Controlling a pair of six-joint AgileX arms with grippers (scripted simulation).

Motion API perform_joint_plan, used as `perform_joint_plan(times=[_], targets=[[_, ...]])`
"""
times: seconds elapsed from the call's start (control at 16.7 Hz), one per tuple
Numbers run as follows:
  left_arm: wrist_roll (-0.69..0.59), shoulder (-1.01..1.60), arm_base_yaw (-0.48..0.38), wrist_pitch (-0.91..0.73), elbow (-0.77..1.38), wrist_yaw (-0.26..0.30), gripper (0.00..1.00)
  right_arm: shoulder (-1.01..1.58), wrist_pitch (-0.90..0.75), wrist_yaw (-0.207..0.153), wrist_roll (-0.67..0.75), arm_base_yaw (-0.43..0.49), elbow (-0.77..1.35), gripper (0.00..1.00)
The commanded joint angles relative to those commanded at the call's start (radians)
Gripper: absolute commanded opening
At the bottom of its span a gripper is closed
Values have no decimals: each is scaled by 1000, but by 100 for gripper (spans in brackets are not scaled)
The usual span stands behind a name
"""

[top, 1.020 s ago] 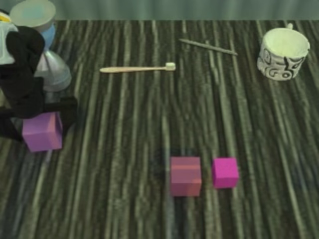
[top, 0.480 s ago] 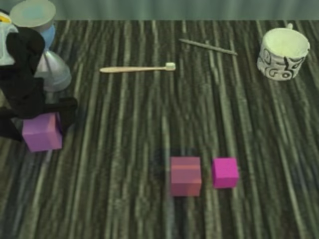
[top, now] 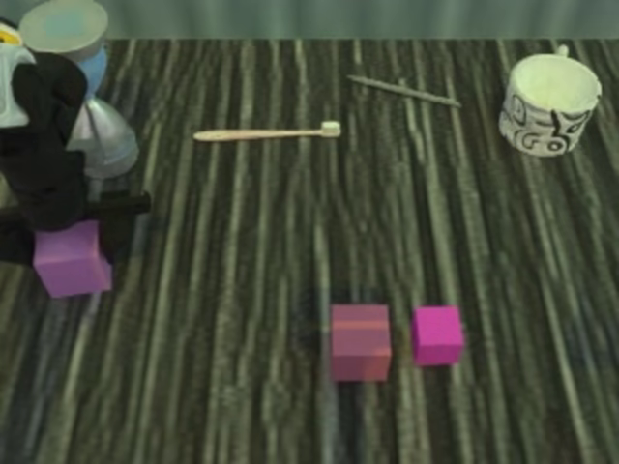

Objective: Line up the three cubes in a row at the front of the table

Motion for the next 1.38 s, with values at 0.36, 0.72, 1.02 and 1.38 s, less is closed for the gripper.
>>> perform_joint_plan(times=[0.36,0.72,1.02,1.38], targets=[[0,0,0,0,0,0,0,0,0,0,0,0,0,100],[3,-19,2,-22,16,-3,0,0,0,0,0,0,0,100],[-1,-79,15,-193,113,-3,0,0,0,0,0,0,0,100],[1,-106,14,-249,150,-4,0,0,0,0,0,0,0,100]])
